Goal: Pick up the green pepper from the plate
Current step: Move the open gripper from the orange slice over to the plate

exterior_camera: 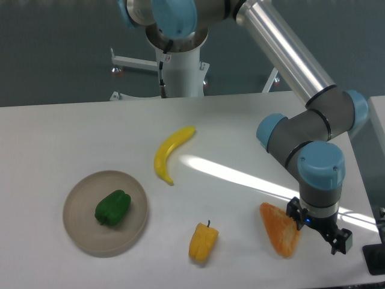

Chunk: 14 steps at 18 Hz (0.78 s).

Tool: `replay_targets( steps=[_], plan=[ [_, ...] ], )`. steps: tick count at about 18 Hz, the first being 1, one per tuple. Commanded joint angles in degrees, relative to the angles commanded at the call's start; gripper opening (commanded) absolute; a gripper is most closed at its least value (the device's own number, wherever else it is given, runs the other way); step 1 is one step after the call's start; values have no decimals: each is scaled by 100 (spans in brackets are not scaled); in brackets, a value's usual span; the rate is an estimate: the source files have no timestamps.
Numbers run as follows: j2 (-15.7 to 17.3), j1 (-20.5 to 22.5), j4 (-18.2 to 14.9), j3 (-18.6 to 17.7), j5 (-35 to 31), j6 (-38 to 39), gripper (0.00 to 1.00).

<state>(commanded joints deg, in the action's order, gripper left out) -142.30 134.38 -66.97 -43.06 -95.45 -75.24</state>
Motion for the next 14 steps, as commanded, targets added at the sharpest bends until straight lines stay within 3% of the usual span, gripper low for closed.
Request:
replay_targets(
  steps=[9, 14],
  plan=[
    [184, -79, -9, -211, 9, 79, 100],
    [631, -316, -62, -745, 79, 640, 100]
  ],
)
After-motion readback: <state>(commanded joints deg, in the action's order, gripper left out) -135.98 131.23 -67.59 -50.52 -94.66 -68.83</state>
